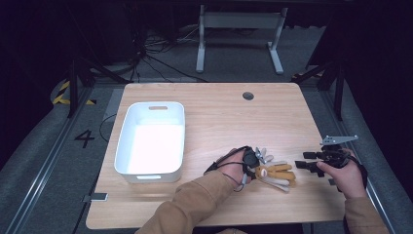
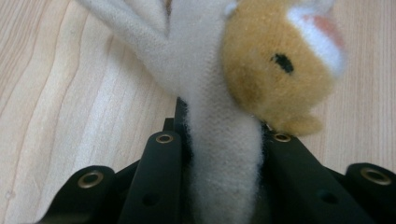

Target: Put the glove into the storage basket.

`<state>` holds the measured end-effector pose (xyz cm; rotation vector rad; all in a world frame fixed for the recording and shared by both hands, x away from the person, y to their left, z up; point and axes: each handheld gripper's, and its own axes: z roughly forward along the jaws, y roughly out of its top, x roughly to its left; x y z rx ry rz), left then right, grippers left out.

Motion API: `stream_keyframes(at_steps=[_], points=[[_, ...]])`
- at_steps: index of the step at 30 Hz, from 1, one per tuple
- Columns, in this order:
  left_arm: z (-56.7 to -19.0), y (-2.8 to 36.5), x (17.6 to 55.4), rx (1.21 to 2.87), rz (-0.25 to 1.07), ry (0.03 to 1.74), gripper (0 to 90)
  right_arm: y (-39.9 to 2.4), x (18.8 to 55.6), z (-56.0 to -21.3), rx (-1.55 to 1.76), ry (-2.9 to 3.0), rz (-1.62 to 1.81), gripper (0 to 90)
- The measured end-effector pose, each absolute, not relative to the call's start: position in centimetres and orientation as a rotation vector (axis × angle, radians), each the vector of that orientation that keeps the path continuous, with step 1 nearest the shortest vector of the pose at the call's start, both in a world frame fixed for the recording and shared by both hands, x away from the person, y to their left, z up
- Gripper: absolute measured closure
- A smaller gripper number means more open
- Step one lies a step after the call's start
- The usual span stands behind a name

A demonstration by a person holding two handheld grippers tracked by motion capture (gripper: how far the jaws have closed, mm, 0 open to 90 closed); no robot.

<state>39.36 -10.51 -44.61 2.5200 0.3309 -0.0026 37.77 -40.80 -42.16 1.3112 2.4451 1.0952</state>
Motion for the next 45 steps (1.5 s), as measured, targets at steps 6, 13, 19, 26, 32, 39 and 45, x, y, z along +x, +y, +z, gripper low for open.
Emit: stream_keyframes(at_steps=[6,13,19,26,32,39,45], points=[[-44.1,-10.2,39.8,2.501,-0.070,0.419,76.2,-41.3,37.8,-42.2,1.329,2.443,1.116,37.7],[-42.3,-9.3,40.1,2.458,-0.095,0.447,76.2,-42.1,37.3,-42.5,1.347,2.423,1.116,43.5],[-40.3,-8.0,40.1,2.456,-0.073,0.488,76.1,-42.2,37.1,-42.7,1.297,2.403,1.176,50.2],[-38.3,-6.2,40.2,2.433,-0.045,0.520,75.9,-41.7,37.6,-43.1,1.289,2.433,1.173,47.2],[-36.9,-4.3,40.2,2.405,-0.021,0.569,75.8,-41.1,38.3,-43.5,1.298,2.480,1.061,48.7],[-35.7,-2.6,40.3,2.383,-0.013,0.626,75.8,-40.3,39.6,-43.8,1.275,2.494,1.019,49.2],[-34.4,-0.3,40.1,2.341,0.014,0.700,75.8,-39.3,41.0,-43.7,1.257,2.504,1.044,48.0]])
